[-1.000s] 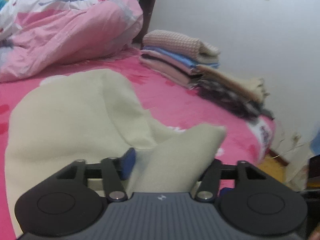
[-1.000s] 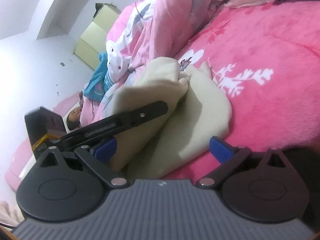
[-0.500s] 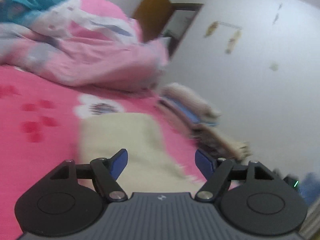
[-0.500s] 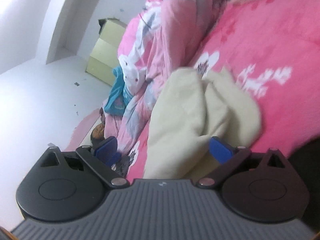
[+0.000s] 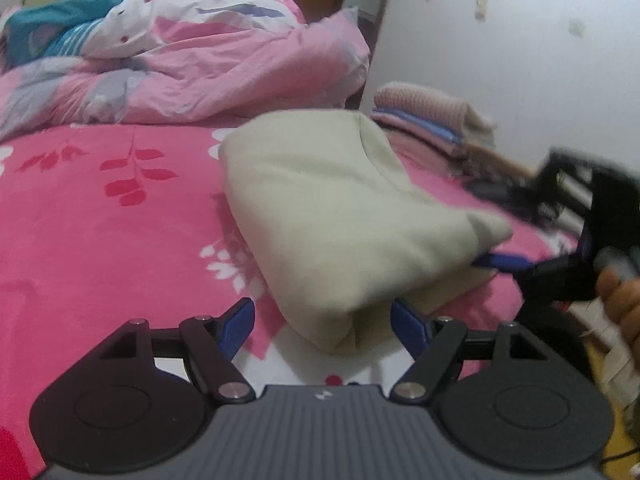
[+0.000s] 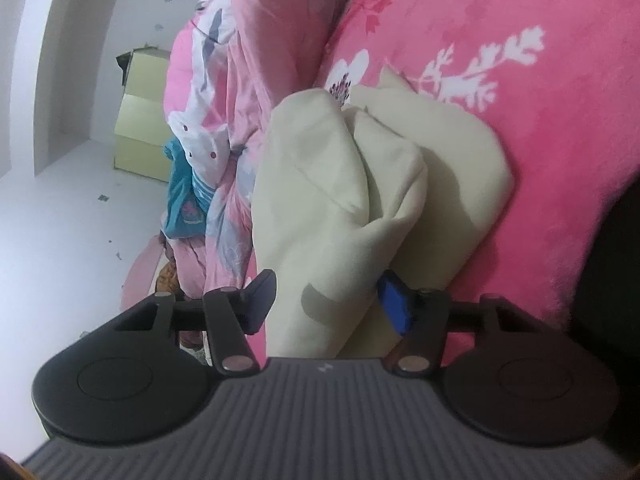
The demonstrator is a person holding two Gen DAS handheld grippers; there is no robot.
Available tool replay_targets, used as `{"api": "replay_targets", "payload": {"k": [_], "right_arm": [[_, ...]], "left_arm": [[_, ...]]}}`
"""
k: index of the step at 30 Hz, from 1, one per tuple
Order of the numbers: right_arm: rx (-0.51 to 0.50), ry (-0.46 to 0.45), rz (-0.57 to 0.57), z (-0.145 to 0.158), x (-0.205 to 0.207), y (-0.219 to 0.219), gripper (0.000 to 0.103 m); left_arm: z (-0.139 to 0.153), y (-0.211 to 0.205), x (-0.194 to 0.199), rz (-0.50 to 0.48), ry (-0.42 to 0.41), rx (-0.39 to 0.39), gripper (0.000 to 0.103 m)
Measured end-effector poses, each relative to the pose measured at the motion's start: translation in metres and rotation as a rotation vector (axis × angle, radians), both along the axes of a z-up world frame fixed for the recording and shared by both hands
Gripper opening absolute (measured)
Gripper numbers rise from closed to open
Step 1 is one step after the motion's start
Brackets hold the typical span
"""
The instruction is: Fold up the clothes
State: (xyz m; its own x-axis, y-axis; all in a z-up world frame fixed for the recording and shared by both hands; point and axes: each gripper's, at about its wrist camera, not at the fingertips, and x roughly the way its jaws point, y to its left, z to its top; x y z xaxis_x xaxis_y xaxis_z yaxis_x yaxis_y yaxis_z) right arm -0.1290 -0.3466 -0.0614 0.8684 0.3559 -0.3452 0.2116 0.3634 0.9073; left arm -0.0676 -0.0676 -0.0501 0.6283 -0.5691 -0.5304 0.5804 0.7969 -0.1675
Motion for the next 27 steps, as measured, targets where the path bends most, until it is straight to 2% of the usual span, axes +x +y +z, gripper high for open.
{"api": "replay_targets", "payload": {"k": [2,5,7,8,9,12,14,21,22,25,27], "right_arm": [[-0.016,0.004,0.002,-0.001,0.008,0.005,0.054],[-0.045,0.005,-0.003,-0.003,0.019,0.01,0.045],[-0.073,0.004,-0.005,-0.005,0.026,0.012,0.033],[-0.094,0.003,-0.005,-0.006,0.03,0.012,0.022],[-0.1,-0.005,-0.007,-0.005,0.032,0.01,0.019],[-0.141,-0.072,-0.011,0.013,0.033,0.005,0.016],[-0.126,-0.063,-0.02,0.006,0.029,0.0,0.015],[-0.059,-0.011,-0.055,-0.026,0.014,-0.02,0.014],[-0.039,-0.031,-0.06,-0.024,0.011,-0.021,0.014],[-0.119,-0.081,-0.043,-0.008,0.008,-0.021,0.014],[-0.135,-0.048,-0.037,-0.019,0.012,-0.026,0.014]], "left_arm": [[-0.004,-0.005,0.003,0.022,-0.007,0.021,0.075],[-0.008,-0.009,0.01,0.056,-0.019,0.035,0.074],[-0.009,-0.012,0.014,0.072,-0.031,0.054,0.074],[-0.008,-0.014,0.015,0.076,-0.034,0.063,0.075],[-0.008,-0.017,0.015,0.081,-0.04,0.077,0.075],[-0.003,-0.023,0.011,0.102,-0.078,0.129,0.074],[-0.002,-0.025,0.007,0.125,-0.086,0.157,0.074],[-0.001,-0.026,0.002,0.175,-0.031,0.191,0.072],[0.0,-0.026,0.001,0.174,-0.026,0.196,0.071],[0.0,-0.027,0.001,0.165,-0.014,0.201,0.072],[-0.004,-0.025,0.006,0.168,0.026,0.178,0.074]]}}
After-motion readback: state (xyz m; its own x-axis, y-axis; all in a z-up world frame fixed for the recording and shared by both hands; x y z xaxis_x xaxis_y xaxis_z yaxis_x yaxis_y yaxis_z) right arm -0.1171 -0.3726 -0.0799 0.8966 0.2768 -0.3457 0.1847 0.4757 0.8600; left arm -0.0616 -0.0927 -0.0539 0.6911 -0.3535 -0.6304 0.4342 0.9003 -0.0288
